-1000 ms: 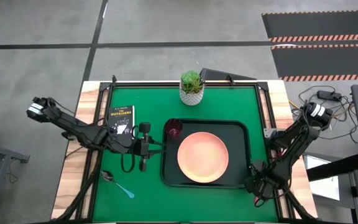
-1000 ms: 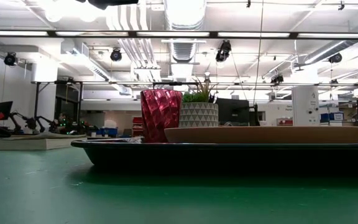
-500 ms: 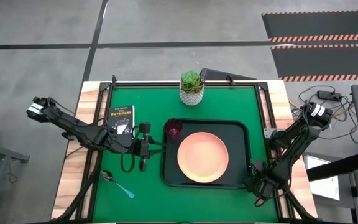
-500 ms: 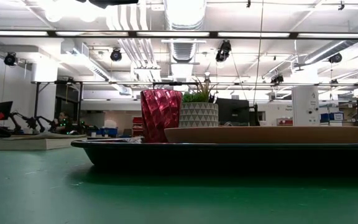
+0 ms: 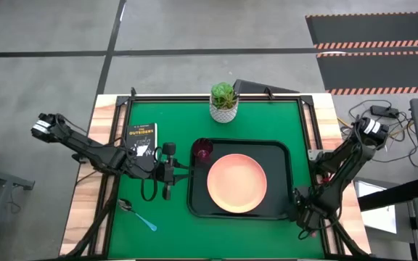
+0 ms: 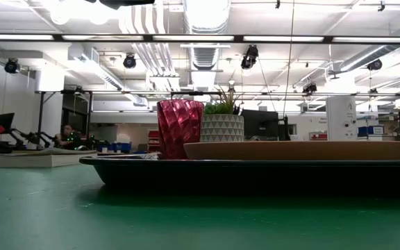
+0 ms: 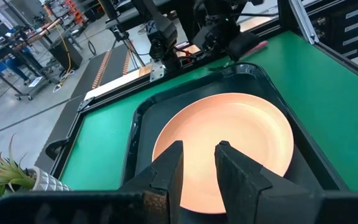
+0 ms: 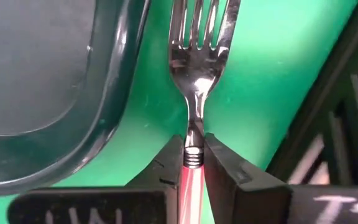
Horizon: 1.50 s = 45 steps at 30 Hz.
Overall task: Pick and place plate/cup/fork/spoon on tray
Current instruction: Put the pink fork on the black tray at the right of the light orange plate
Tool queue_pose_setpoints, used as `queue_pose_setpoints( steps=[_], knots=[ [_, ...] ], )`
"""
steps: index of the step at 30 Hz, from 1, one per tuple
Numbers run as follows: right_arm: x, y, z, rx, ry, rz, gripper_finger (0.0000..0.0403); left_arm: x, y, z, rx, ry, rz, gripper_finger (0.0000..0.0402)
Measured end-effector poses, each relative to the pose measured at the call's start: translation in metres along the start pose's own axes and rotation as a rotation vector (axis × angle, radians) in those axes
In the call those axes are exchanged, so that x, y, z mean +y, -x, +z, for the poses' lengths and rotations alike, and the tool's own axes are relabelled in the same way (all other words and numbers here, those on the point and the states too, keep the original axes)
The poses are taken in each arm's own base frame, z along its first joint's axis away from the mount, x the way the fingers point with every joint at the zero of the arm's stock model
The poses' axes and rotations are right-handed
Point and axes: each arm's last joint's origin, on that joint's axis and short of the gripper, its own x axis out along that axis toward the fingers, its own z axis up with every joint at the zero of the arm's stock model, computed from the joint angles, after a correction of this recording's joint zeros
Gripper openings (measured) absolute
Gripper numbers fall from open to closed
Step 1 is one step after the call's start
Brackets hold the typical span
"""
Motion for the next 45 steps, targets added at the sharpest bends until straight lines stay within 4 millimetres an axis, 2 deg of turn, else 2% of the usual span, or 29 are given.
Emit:
queue_pose_setpoints(
  steps=[11,21,25,29,38,42,45],
  knots=[
    [-0.020,0.029,0.013,0.005,0.002,0.006,0.0031,0.000,0.000,0.000,0.000,0.005,0.000,0.0074],
    [-0.028,0.063,0.017,0.052,0.033,0.219,0.0030,0.000,0.000,0.000,0.000,0.005,0.000,0.0074],
    [-0.023,0.080,0.017,-0.036,0.048,0.392,0.0030,0.000,0.000,0.000,0.001,0.005,0.000,0.0074],
    [-0.013,0.087,0.020,-0.134,0.012,0.519,0.0030,0.000,0.000,0.000,0.001,0.005,0.000,0.0074],
    [0.013,0.090,0.042,-0.189,-0.015,0.534,0.0035,0.000,0.000,0.000,0.000,0.005,0.000,0.0074],
    [0.026,0.095,0.060,-0.220,-0.017,0.566,0.0031,0.000,0.000,0.000,0.001,0.005,0.000,0.0074],
    [0.030,0.097,0.078,-0.218,-0.020,0.525,0.0031,0.000,0.000,0.000,0.001,0.005,0.000,0.0074]
  ],
)
